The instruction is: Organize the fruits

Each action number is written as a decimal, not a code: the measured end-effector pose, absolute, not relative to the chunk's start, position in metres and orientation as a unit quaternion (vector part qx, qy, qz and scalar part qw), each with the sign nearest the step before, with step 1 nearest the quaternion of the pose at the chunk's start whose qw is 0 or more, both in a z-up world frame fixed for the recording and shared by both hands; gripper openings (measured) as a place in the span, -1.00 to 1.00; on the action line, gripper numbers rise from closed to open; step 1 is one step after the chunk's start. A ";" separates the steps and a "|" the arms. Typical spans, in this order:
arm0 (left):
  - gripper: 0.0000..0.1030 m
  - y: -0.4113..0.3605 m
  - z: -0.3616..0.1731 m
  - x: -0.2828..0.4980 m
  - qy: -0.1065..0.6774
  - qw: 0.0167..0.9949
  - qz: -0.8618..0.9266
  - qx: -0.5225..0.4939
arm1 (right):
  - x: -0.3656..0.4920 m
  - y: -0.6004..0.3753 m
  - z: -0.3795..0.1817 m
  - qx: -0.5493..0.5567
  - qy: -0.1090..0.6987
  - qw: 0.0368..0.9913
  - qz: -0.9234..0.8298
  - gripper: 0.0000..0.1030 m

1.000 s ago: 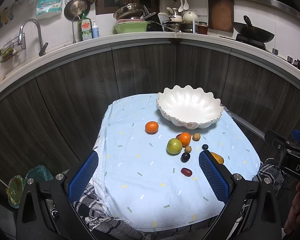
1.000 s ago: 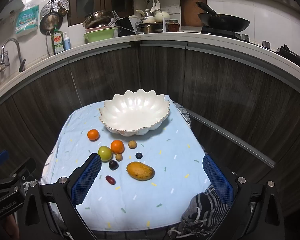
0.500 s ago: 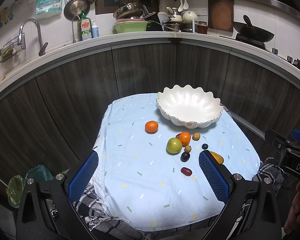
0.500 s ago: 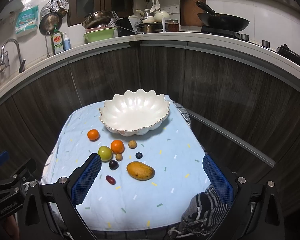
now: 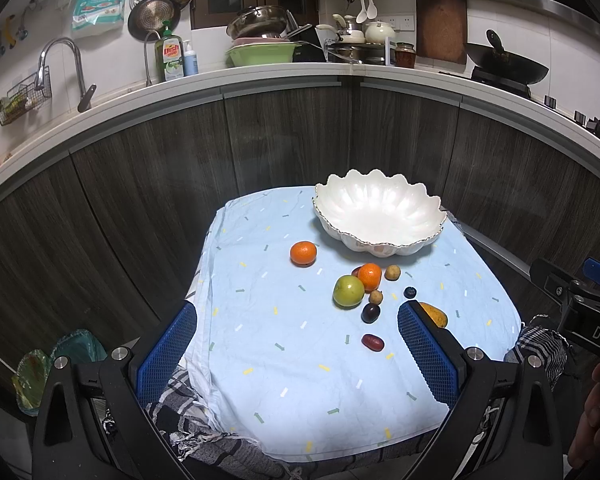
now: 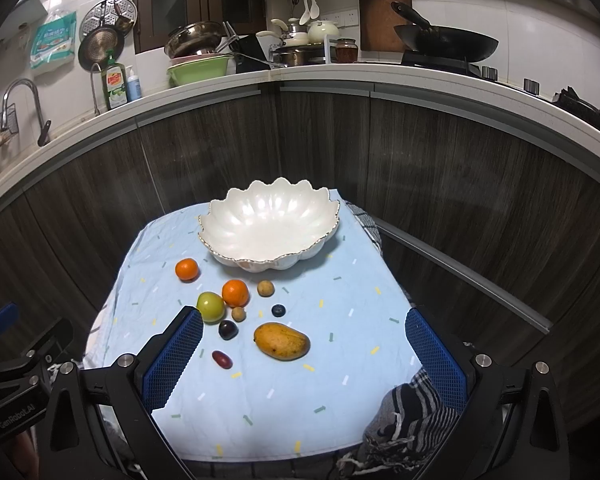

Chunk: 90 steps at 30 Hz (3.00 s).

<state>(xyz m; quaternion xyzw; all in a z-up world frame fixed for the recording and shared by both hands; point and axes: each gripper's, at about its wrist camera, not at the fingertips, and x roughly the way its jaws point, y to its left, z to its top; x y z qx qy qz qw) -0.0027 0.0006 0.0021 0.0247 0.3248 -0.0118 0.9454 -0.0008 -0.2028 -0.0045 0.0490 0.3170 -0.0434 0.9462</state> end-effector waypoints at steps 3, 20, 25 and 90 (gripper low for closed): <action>0.99 0.001 0.002 -0.003 0.325 0.945 -0.012 0.025 | -0.001 -0.203 -0.005 0.049 0.317 0.946 -0.043 0.99; 0.99 0.001 -0.003 -0.003 0.327 0.944 -0.009 0.032 | 0.000 -0.198 -0.009 0.052 0.321 0.945 -0.040 0.99; 0.99 -0.003 -0.004 0.004 0.327 0.944 -0.014 0.041 | 0.003 -0.199 -0.011 0.053 0.324 0.944 -0.039 0.99; 0.21 -0.078 -0.188 0.104 0.440 0.868 -0.198 0.121 | 0.139 -0.184 -0.184 -0.035 0.462 0.880 0.102 0.98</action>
